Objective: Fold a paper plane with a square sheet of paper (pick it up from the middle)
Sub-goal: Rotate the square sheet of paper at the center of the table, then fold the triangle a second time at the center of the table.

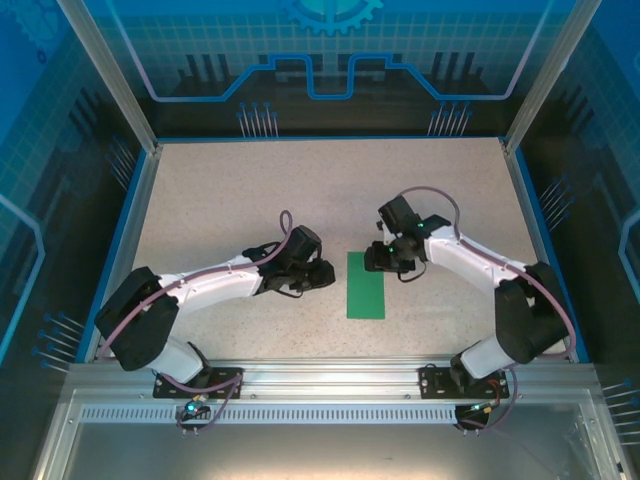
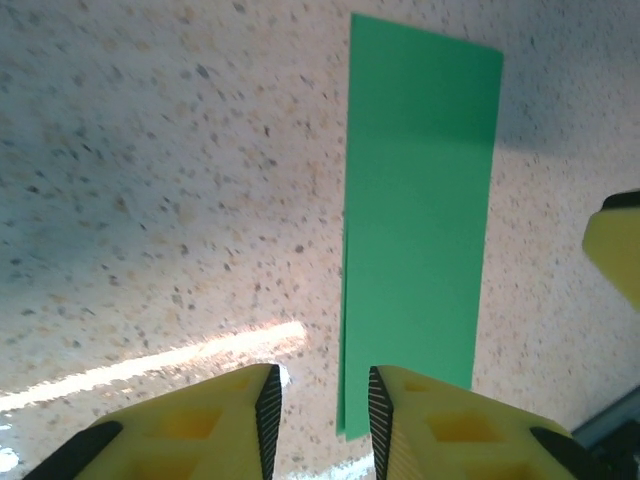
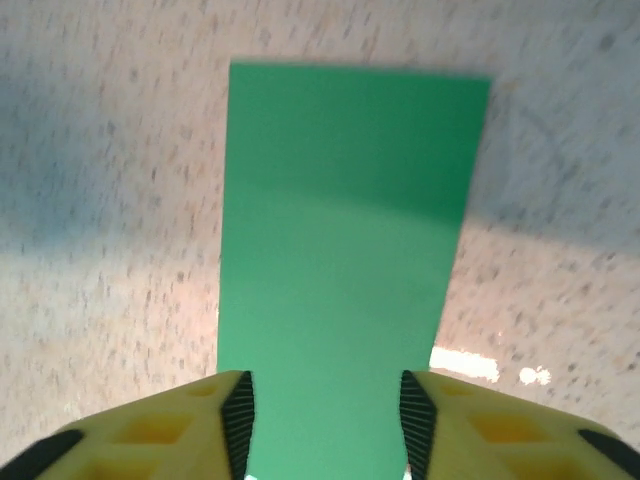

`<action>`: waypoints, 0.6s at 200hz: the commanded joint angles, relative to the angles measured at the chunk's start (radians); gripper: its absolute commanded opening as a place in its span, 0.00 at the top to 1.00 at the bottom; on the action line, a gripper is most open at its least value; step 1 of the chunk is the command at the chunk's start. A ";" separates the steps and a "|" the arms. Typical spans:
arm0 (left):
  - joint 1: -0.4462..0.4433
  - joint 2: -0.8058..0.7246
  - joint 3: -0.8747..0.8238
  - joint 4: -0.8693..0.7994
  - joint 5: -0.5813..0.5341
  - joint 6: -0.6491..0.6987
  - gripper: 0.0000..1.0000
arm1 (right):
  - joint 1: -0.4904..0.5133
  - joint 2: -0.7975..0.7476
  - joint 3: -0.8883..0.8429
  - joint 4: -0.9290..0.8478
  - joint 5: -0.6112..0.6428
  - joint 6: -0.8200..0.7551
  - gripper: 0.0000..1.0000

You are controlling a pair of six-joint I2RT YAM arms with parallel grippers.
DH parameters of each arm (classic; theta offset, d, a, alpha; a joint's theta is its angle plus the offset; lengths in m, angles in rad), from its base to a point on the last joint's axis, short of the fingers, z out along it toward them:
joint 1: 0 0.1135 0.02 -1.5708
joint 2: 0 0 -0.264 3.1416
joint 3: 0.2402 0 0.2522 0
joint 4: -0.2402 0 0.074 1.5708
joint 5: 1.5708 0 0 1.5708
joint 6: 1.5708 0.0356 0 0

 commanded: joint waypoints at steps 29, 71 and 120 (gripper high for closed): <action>-0.014 0.018 -0.028 0.038 0.129 -0.027 0.63 | -0.015 -0.029 -0.167 0.067 -0.143 0.010 0.73; -0.025 0.052 -0.020 0.065 0.140 -0.050 0.63 | -0.090 -0.043 -0.224 0.131 -0.200 0.017 0.75; -0.030 0.107 -0.003 0.105 0.158 -0.074 0.62 | -0.144 -0.043 -0.250 0.175 -0.290 0.009 0.60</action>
